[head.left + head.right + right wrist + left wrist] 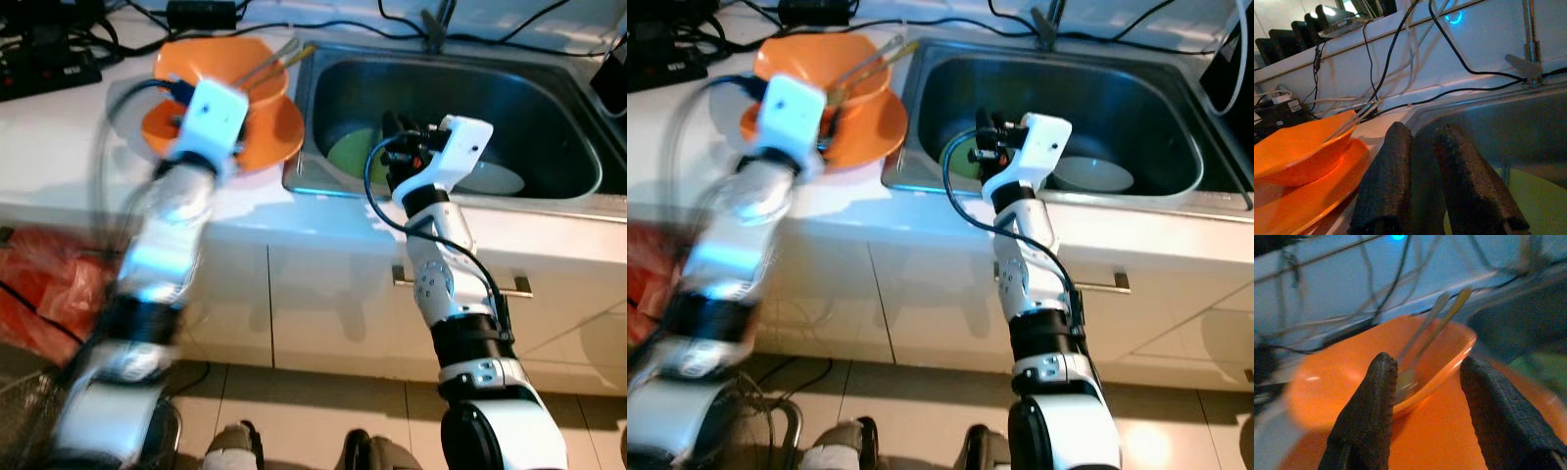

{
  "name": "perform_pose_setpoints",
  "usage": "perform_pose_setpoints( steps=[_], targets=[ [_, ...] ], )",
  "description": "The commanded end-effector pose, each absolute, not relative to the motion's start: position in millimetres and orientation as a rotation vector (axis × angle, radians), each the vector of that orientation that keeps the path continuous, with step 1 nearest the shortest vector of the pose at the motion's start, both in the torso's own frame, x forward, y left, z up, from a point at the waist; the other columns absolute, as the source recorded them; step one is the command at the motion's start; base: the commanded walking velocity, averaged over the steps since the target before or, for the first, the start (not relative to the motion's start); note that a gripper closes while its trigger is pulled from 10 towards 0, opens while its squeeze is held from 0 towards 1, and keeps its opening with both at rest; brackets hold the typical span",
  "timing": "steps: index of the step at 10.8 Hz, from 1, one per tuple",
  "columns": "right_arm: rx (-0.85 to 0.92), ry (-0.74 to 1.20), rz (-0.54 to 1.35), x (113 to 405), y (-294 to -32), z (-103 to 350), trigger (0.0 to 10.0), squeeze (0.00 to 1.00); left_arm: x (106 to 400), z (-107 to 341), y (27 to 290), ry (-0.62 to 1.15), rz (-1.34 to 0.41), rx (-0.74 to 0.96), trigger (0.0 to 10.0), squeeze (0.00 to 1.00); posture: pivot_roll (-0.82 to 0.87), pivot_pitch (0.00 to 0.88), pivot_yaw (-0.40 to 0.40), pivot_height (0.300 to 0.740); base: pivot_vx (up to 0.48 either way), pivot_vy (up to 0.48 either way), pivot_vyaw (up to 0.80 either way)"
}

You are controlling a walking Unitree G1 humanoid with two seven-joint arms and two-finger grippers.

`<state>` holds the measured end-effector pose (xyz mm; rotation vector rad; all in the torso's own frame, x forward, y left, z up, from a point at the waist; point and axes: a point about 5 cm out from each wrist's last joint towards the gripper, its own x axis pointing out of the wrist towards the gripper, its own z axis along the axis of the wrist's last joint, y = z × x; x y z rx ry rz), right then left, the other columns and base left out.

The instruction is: Kitchen organization

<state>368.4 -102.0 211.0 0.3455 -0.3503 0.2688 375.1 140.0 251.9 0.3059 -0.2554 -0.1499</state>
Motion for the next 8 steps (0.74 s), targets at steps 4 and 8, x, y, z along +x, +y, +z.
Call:
perform_pose_setpoints(
  steps=[4,8],
  targets=[
    [0.339,-0.359,0.253,368,-107,212,10.0,0.0,392,254,117,-0.228,-0.238,-0.109,10.0,0.0,0.11,0.136,-0.029,0.74,0.0,0.0,0.0],
    [0.338,-0.356,0.258,368,-105,212,10.0,0.0,403,267,113,-0.283,-0.206,-0.189,10.0,0.0,0.1,0.131,-0.031,0.74,0.0,0.0,0.0]
  ],
)
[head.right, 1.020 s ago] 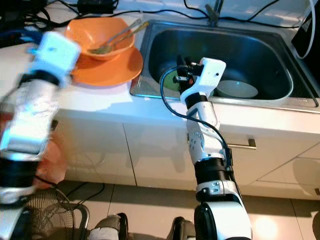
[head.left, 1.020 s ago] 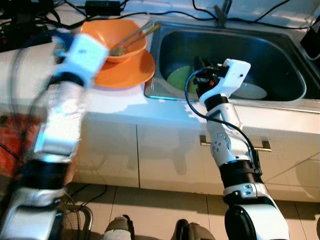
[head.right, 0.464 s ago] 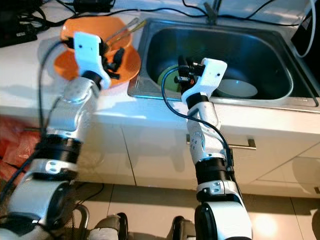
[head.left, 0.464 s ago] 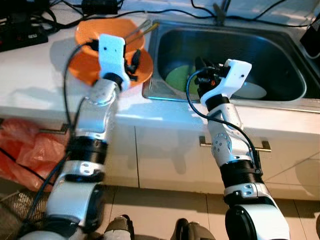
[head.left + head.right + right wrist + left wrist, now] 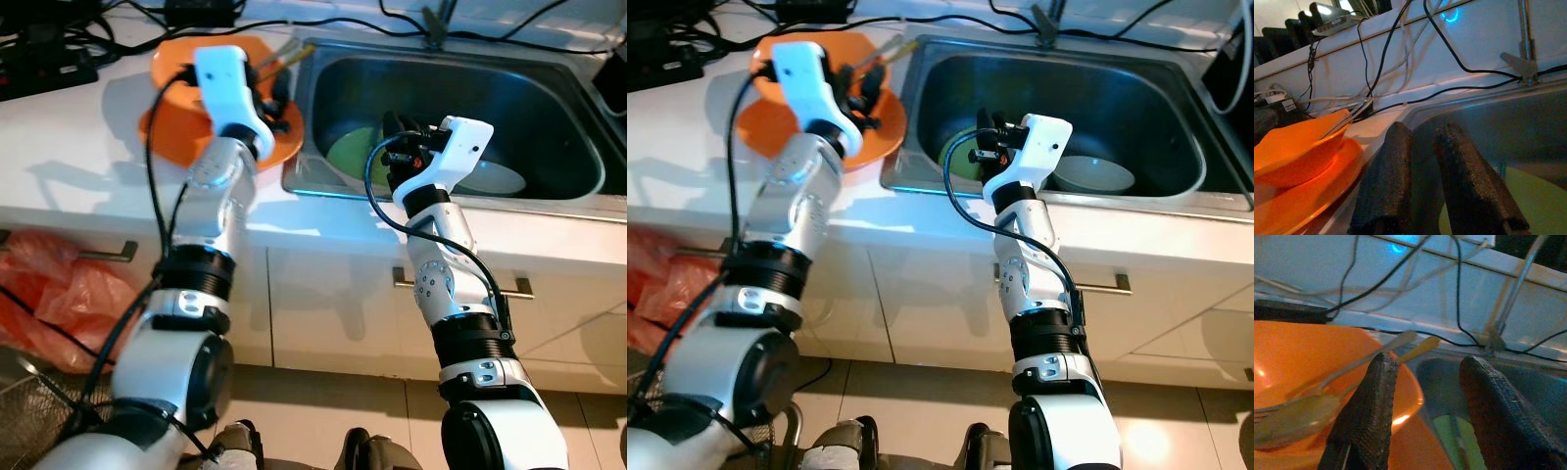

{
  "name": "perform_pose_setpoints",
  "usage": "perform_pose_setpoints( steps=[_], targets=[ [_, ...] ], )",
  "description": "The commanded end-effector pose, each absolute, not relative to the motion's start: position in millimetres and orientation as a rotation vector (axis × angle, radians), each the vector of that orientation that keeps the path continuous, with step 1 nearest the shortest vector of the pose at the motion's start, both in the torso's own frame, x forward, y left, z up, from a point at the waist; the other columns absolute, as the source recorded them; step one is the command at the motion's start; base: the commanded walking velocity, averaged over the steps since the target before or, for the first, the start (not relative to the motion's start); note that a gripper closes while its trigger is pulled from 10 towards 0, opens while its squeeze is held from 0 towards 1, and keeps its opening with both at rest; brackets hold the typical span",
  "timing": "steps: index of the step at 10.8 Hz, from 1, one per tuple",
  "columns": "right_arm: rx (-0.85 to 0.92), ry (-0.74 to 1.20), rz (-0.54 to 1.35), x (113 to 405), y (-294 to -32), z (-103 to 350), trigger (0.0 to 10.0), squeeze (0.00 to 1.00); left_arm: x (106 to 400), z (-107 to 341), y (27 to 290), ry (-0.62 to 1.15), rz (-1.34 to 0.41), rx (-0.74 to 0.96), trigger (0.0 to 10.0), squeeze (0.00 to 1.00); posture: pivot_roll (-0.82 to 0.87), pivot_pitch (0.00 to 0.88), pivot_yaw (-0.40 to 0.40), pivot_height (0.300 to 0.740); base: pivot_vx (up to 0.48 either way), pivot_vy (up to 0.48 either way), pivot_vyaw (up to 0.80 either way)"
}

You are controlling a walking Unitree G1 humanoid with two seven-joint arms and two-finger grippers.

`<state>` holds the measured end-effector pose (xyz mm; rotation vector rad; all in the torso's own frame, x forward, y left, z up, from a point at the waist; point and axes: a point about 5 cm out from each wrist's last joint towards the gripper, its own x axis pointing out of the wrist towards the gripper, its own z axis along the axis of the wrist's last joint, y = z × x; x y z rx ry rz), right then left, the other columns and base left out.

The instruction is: Kitchen organization

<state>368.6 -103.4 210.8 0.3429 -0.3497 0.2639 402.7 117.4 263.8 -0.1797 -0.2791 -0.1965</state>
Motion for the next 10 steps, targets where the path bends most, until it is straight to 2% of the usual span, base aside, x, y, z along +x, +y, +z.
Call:
perform_pose_setpoints(
  steps=[1,4,7,10],
  targets=[
    [0.337,-0.351,0.255,369,-106,210,10.0,0.0,405,267,126,-0.293,-0.158,-0.19,10.0,0.0,0.11,0.13,-0.032,0.74,0.0,0.0,0.0],
    [0.336,-0.347,0.256,369,-106,209,10.0,0.0,412,264,170,-0.282,0.015,-0.182,10.0,0.0,0.1,0.127,-0.034,0.74,0.0,0.0,0.0],
    [0.335,-0.35,0.259,369,-105,211,10.0,0.0,410,256,178,-0.247,0.042,-0.185,10.0,0.0,0.11,0.126,-0.038,0.74,0.0,0.0,0.0],
    [0.337,-0.343,0.267,370,-103,210,10.0,0.0,403,249,205,-0.215,0.132,-0.166,10.0,0.0,0.12,0.126,-0.043,0.74,0.0,0.0,0.0]
  ],
)
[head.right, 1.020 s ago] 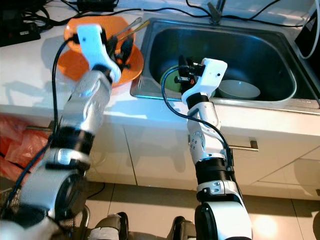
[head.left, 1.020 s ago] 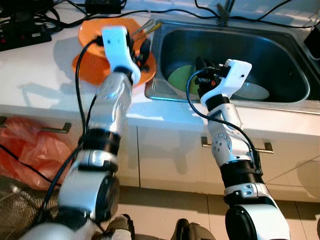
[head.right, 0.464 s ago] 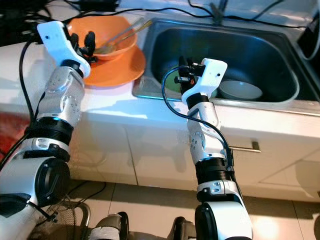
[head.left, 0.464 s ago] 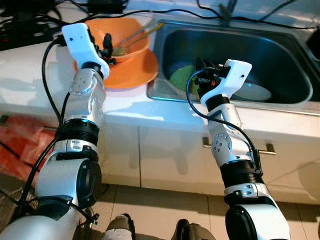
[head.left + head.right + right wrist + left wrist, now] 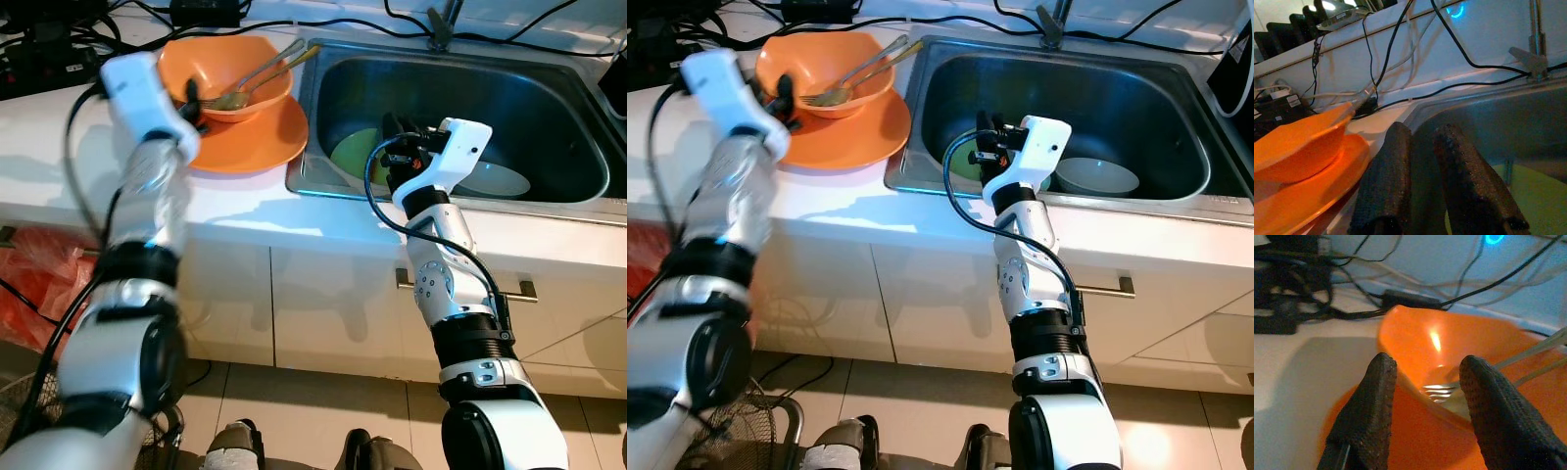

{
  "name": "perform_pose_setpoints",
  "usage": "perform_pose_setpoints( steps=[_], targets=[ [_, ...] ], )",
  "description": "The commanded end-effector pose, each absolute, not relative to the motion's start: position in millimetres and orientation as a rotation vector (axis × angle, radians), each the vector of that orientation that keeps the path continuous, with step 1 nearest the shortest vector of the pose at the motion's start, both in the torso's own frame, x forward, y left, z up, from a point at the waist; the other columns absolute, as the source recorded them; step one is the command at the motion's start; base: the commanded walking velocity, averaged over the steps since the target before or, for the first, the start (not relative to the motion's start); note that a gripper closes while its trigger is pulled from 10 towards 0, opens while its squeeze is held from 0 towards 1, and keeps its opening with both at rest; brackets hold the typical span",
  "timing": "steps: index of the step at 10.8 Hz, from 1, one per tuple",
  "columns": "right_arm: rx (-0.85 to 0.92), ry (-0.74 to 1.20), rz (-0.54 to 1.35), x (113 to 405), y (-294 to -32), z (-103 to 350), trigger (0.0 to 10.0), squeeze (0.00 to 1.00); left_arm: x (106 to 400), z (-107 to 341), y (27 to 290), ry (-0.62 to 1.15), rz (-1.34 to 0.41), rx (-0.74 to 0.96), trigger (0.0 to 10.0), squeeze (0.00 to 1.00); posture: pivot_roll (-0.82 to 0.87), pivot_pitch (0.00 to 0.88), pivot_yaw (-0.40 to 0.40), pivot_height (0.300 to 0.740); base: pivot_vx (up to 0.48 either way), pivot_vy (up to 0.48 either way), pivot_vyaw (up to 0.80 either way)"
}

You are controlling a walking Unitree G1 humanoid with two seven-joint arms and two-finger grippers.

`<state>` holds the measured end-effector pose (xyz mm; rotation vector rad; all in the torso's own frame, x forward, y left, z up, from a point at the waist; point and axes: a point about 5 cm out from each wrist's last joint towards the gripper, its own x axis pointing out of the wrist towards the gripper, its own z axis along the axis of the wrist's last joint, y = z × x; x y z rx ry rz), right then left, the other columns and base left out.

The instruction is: Kitchen organization

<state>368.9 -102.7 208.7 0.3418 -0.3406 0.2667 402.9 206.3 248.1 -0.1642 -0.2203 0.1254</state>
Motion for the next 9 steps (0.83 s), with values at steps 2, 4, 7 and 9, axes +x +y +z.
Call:
perform_pose_setpoints(
  steps=[2,4,7,9],
  targets=[
    [0.338,-0.34,0.271,370,-102,209,10.0,0.0,398,242,224,-0.192,0.194,-0.169,10.0,0.0,0.13,0.127,-0.048,0.74,0.0,0.0,0.0],
    [0.337,-0.34,0.269,370,-103,209,10.0,0.0,391,252,232,-0.24,0.216,-0.114,10.0,0.0,0.13,0.131,-0.052,0.74,0.0,0.0,0.0],
    [0.338,-0.337,0.269,370,-102,208,10.0,0.0,386,267,236,-0.295,0.253,-0.01,10.0,0.0,0.13,0.133,-0.05,0.74,0.0,0.0,0.0],
    [0.338,-0.337,0.264,370,-104,208,10.0,0.0,383,296,203,-0.417,0.078,-0.017,10.0,0.0,0.13,0.133,-0.049,0.74,0.0,0.0,0.0]
  ],
)
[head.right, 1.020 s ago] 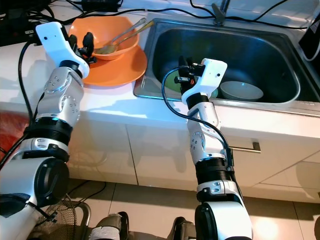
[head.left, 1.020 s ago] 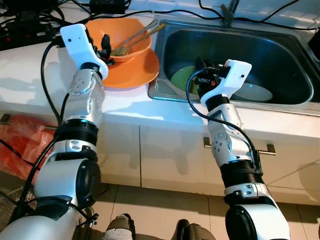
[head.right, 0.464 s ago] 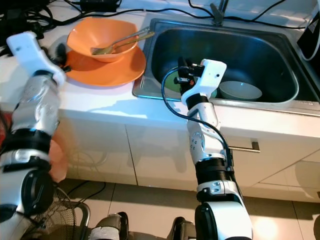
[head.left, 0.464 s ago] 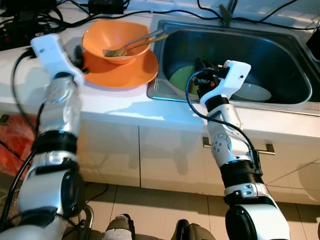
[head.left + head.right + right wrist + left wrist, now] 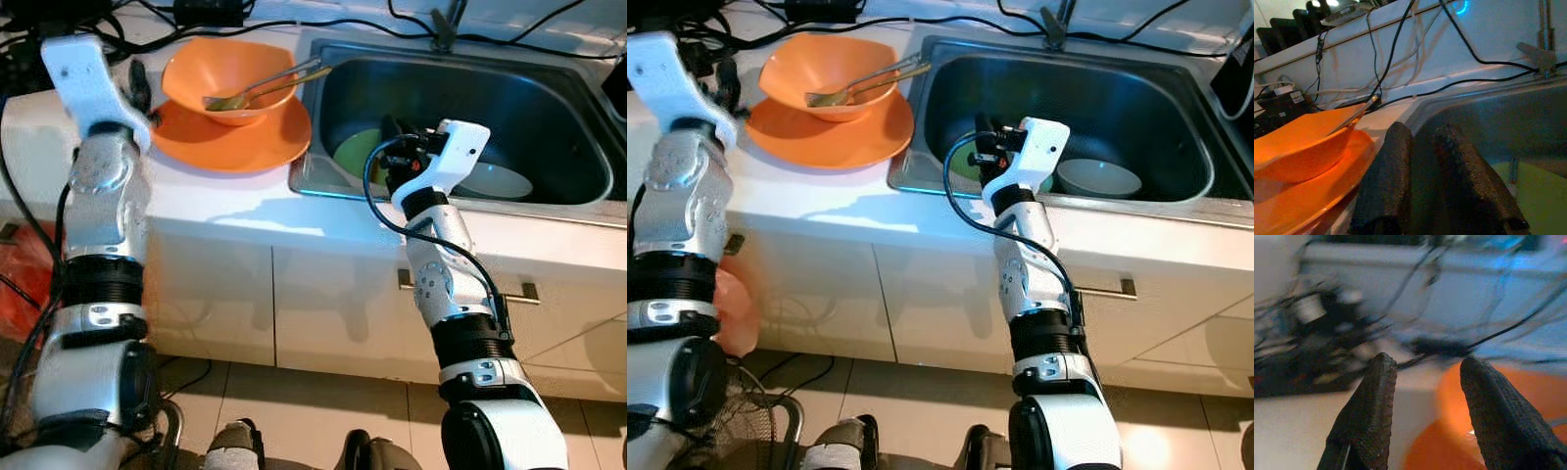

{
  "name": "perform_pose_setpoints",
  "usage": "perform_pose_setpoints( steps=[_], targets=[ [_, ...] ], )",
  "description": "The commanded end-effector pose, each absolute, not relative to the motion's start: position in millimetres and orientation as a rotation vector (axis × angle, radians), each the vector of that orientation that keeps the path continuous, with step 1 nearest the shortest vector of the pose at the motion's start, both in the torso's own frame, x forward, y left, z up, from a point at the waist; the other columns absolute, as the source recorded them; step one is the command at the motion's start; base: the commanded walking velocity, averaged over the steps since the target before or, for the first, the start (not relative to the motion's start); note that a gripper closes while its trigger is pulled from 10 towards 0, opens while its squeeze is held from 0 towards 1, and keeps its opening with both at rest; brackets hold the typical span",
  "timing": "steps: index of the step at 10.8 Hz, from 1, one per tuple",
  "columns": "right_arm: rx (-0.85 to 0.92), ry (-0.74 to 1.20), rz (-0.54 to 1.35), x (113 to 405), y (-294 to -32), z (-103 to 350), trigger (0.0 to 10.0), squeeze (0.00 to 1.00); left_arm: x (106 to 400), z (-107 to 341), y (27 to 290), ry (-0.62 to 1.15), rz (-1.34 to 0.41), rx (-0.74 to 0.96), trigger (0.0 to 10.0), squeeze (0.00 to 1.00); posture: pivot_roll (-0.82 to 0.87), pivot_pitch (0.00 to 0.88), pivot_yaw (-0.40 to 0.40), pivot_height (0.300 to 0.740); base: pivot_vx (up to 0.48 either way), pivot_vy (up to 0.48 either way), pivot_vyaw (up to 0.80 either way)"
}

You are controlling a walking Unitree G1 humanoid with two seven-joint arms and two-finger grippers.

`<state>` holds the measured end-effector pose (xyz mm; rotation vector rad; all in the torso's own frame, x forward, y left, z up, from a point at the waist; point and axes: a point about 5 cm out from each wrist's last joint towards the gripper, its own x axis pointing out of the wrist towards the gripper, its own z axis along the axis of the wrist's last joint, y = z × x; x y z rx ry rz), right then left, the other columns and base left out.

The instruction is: Kitchen organization

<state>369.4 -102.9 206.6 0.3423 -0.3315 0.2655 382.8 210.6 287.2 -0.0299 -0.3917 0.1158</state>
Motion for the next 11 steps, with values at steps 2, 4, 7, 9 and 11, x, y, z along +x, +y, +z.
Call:
perform_pose_setpoints(
  steps=[2,4,7,9,11],
  targets=[
    [0.339,-0.338,0.265,370,-103,208,10.0,0.0,387,300,174,-0.412,-0.048,-0.034,10.0,0.0,0.12,0.131,-0.046,0.74,0.0,0.0,0.0],
    [0.337,-0.34,0.259,370,-105,208,10.0,0.0,394,284,151,-0.317,-0.159,-0.116,10.0,0.0,0.11,0.13,-0.043,0.74,0.0,0.0,0.0],
    [0.336,-0.34,0.259,370,-105,208,10.0,0.0,401,273,151,-0.233,-0.136,-0.24,10.0,0.0,0.11,0.13,-0.041,0.74,0.0,0.0,0.0],
    [0.336,-0.34,0.259,370,-105,208,10.0,0.0,402,273,162,-0.225,-0.072,-0.279,10.0,0.0,0.11,0.13,-0.041,0.74,0.0,0.0,0.0],
    [0.336,-0.34,0.262,370,-105,209,10.0,0.0,402,265,183,-0.187,0.031,-0.33,10.0,0.0,0.11,0.132,-0.043,0.74,0.0,0.0,0.0]
  ],
)
